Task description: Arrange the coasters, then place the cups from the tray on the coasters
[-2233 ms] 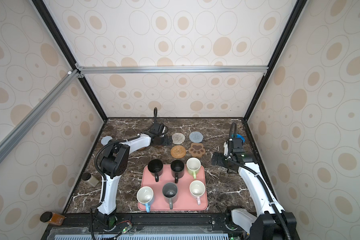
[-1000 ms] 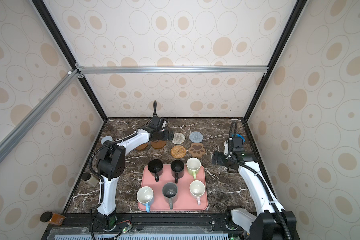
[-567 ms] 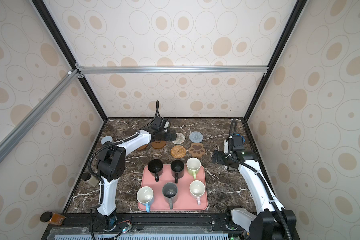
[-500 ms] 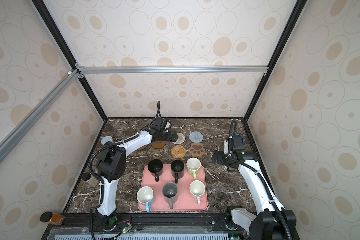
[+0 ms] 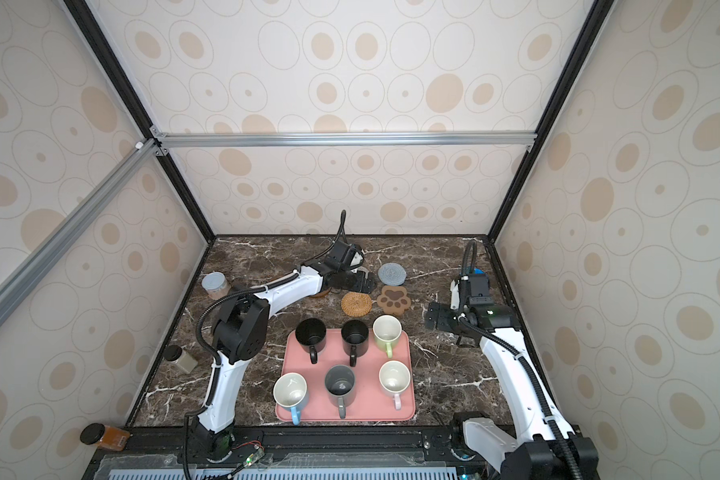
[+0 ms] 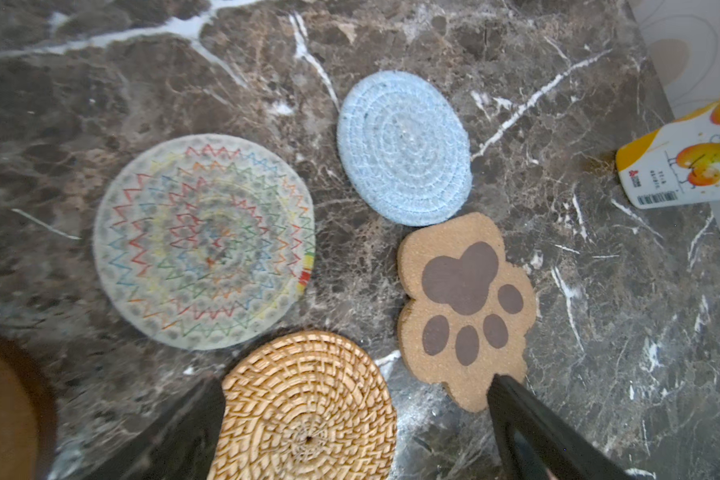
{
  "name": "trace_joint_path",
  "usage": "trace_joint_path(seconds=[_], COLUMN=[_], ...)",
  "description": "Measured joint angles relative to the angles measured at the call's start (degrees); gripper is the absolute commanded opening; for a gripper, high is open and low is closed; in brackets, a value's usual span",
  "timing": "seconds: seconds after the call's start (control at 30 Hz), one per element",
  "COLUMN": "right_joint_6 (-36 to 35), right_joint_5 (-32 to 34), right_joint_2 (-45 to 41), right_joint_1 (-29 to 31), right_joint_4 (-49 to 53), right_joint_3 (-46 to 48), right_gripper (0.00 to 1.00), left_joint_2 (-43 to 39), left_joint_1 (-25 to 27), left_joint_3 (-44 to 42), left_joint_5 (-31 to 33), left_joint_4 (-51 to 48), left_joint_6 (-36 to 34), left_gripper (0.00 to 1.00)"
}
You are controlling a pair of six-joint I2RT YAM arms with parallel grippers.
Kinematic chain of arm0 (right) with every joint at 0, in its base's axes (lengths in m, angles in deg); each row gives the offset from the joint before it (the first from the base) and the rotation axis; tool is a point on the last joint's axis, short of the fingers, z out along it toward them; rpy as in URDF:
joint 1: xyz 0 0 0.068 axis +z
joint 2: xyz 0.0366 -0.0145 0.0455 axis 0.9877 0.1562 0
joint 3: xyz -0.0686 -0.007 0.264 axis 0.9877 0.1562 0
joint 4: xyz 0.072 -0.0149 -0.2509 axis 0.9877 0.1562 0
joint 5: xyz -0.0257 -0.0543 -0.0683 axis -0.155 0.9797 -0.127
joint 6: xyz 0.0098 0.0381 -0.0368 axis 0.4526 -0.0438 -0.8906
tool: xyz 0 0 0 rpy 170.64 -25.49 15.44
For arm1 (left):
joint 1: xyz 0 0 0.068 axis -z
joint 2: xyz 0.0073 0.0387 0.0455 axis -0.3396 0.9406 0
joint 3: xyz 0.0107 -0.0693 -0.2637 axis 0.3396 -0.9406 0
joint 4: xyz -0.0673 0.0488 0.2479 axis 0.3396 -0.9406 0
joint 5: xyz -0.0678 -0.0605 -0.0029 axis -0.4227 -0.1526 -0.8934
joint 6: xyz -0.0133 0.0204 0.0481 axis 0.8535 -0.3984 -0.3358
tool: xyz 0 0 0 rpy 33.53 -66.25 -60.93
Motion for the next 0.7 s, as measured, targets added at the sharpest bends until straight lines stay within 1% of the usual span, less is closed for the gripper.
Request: trace_joint_path(seconds=[0.27, 0.57, 0.7], right_joint_6=[0.00, 0.02, 0.02], right_joint_5=[-0.59, -1.53, -1.49], right_joint_2=[-0.39, -0.31, -0.31], right_joint_1=[-0.04, -0.09, -0.11], right_joint_4=[-0.28, -0.66, -0.66], right_joint_3=[1.14, 1.14, 1.16], right_gripper=[1.00, 1.00, 1.00], left_joint_2=[1.05, 1.79, 1.79], left_joint_1=[2.21, 2.54, 2.54], left_joint_3=[2.08, 2.49, 1.40], left_joint_5=[-2.16, -3.04, -3.13], left_joint_4=[-2.12, -3.23, -3.28], left_joint_6=[-0.59, -0.52, -0.50], left_gripper=[1.00, 1.00, 1.00])
